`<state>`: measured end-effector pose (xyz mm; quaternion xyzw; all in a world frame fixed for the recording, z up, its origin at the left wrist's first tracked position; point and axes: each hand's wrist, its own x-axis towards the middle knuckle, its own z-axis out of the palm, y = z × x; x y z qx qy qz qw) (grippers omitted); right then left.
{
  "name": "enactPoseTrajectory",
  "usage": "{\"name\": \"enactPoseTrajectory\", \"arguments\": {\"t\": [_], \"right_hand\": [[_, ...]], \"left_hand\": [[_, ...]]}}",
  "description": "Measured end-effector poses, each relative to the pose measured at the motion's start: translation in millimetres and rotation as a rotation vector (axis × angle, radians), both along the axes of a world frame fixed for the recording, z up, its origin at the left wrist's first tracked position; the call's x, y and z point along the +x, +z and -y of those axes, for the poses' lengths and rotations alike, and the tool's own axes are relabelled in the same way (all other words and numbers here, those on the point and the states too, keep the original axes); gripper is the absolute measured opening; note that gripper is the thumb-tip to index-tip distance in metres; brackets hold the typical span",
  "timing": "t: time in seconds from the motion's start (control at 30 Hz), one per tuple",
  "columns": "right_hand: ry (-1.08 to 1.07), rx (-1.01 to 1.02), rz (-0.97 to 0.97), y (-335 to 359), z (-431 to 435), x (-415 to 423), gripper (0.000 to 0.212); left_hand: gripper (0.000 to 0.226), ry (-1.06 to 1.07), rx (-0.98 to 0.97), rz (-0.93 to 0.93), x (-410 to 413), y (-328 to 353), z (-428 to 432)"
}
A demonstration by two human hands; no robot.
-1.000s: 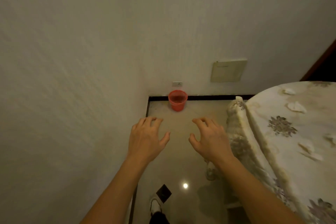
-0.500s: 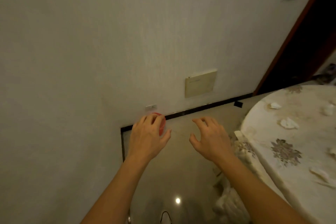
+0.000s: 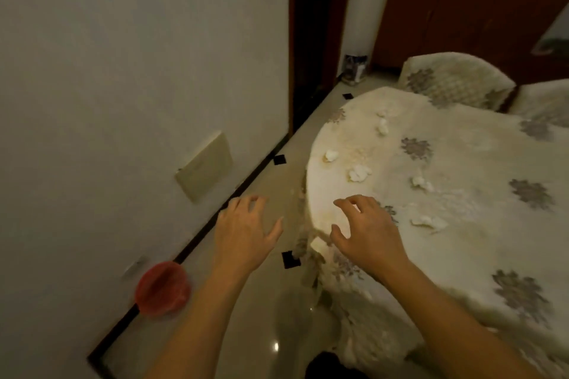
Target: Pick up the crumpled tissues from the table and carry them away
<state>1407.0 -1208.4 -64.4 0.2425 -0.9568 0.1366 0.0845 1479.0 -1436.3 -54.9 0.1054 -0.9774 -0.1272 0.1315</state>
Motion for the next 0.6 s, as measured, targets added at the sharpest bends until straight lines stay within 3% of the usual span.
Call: {"name": "enactPoseTrajectory", "arguments": {"t": [0.6], "right_hand": [[-0.582,-0.103,0.091,-42.0,-176.0,-99.1,0.041]], "left_hand": [[0.044,-0.551,0.09,0.153,-214.5,-42.8,-163.0]]}}
